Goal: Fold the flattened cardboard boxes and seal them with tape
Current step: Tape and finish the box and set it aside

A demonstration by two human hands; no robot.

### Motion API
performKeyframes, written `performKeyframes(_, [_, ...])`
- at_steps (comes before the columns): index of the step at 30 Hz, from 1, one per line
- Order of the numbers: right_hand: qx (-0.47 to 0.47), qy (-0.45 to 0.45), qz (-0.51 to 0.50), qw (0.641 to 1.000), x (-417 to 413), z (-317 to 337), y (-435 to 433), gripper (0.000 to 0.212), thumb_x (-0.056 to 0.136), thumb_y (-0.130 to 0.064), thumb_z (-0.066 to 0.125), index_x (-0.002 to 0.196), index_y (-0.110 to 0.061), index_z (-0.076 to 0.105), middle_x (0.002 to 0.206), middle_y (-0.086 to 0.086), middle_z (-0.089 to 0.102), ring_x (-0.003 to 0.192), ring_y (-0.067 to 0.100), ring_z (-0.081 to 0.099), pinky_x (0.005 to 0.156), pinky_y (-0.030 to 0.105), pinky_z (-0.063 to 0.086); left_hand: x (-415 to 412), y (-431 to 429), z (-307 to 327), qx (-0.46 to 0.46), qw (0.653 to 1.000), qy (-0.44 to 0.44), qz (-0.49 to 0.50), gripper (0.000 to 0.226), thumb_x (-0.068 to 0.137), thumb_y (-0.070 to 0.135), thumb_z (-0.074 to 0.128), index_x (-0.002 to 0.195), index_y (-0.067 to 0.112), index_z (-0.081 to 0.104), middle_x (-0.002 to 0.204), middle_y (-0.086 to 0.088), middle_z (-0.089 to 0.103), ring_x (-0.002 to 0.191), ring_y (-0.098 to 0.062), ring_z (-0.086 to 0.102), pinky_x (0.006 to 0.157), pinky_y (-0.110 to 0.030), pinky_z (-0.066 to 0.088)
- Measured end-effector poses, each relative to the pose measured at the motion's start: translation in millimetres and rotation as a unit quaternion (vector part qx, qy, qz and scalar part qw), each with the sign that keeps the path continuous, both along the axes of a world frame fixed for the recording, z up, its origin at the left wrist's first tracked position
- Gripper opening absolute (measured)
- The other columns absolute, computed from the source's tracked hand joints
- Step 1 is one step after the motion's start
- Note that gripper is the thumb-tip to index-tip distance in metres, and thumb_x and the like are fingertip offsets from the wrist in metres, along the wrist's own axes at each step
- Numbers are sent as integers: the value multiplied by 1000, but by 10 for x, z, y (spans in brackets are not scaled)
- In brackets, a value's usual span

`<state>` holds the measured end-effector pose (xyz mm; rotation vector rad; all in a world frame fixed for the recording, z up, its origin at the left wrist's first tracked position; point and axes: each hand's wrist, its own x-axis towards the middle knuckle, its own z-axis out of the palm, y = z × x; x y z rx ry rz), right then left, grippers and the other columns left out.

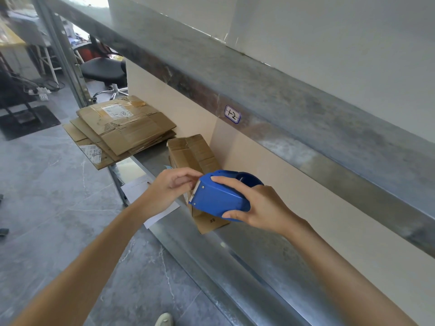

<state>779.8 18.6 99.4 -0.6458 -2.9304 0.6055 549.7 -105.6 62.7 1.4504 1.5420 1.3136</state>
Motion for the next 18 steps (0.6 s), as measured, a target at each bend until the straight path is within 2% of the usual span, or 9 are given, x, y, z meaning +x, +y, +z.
performKeyframes(2, [12, -6, 6, 1000, 6, -1, -25, 81, 84, -58, 67, 134, -78, 7, 105, -17, 64, 67, -7, 52, 61, 9, 36, 6, -5, -5, -10, 1000, -16, -3, 37, 97, -9, 50, 114, 18, 69, 108, -1, 73, 93, -9, 67, 83, -24, 52])
performKeyframes(5, [15, -7, 13, 1000, 13, -9, -49, 82, 84, -59, 67, 133, -80, 3, 109, -13, 66, 67, -3, 51, 63, 9, 37, 35, 0, 4, -30, 999, -29, -21, 48, 97, -15, 40, 123, 17, 65, 120, 2, 69, 104, -8, 66, 83, -22, 53])
performKeyframes(7, [14, -9, 18, 1000, 9, -14, -66, 82, 85, -59, 66, 135, -77, 4, 108, -13, 66, 66, 3, 52, 64, 12, 41, 55, 6, 6, -52, 997, -42, -29, 52, 99, -13, 37, 120, 24, 65, 114, 10, 72, 102, -5, 67, 81, -20, 55])
performKeyframes(10, [14, -11, 24, 1000, 8, -24, -95, 82, 85, -58, 66, 136, -76, 4, 110, -16, 64, 65, 5, 50, 67, 21, 46, 63, 4, 4, -65, 996, -49, -31, 46, 103, -7, 39, 117, 28, 66, 110, 11, 72, 100, -7, 68, 81, -22, 57])
performKeyframes(14, [11, -9, 32, 999, 23, -39, -133, 81, 86, -59, 65, 138, -73, 5, 117, -18, 61, 72, 5, 47, 72, 24, 49, 82, -6, 30, -77, 995, -47, -36, 50, 102, -8, 40, 118, 33, 64, 116, 20, 70, 109, -2, 65, 89, -20, 54])
performKeyframes(16, [5, -6, 34, 999, 19, -40, -154, 81, 86, -59, 65, 138, -73, 5, 120, -17, 61, 76, 5, 48, 74, 24, 50, 88, 4, 35, -101, 993, -49, -41, 44, 105, 1, 40, 115, 36, 65, 112, 21, 71, 106, -1, 65, 87, -16, 53])
performKeyframes(18, [-6, -1, 35, 999, 10, -37, -176, 81, 86, -58, 65, 138, -72, 6, 123, -16, 60, 81, 7, 51, 76, 25, 50, 83, 5, 27, -138, 986, -80, -47, 35, 108, 13, 40, 114, 35, 67, 110, 12, 71, 106, -10, 65, 87, -19, 53])
